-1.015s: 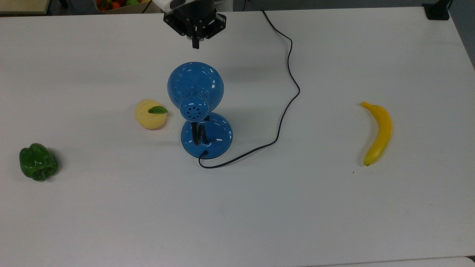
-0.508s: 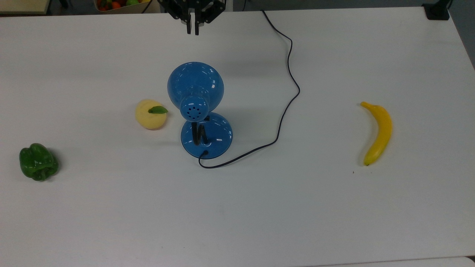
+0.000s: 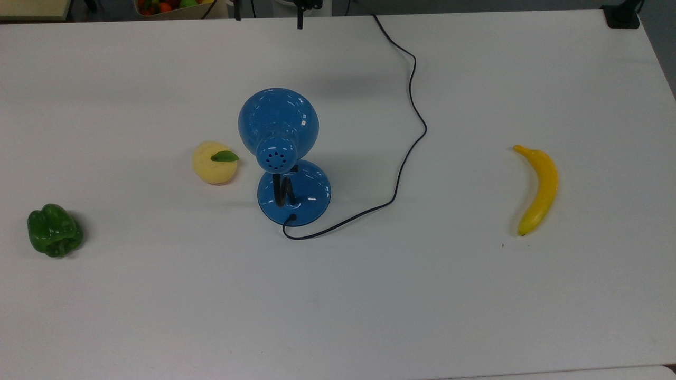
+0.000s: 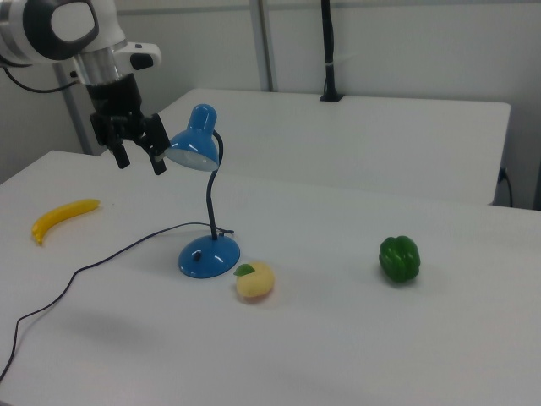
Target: Turn off lamp
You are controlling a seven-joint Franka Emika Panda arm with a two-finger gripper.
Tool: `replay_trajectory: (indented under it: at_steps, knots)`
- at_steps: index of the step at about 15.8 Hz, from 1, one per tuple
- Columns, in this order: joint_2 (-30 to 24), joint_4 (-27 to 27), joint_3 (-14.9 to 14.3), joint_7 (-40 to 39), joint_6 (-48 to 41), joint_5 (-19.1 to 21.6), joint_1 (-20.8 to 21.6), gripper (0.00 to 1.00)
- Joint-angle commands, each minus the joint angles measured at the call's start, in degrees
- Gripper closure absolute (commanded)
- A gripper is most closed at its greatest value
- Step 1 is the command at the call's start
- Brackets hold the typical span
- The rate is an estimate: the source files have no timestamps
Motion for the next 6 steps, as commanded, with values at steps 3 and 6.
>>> replay_trajectory:
  at_steps: [3,6]
  knots:
    - [-1.95,-1.27,-0.32,-1.23,-1.53,-0.01,-1.32,0.00]
    - [-1.95,-1.27,-0.32,-1.23,-2.41,-0.01,-1.49,0.00]
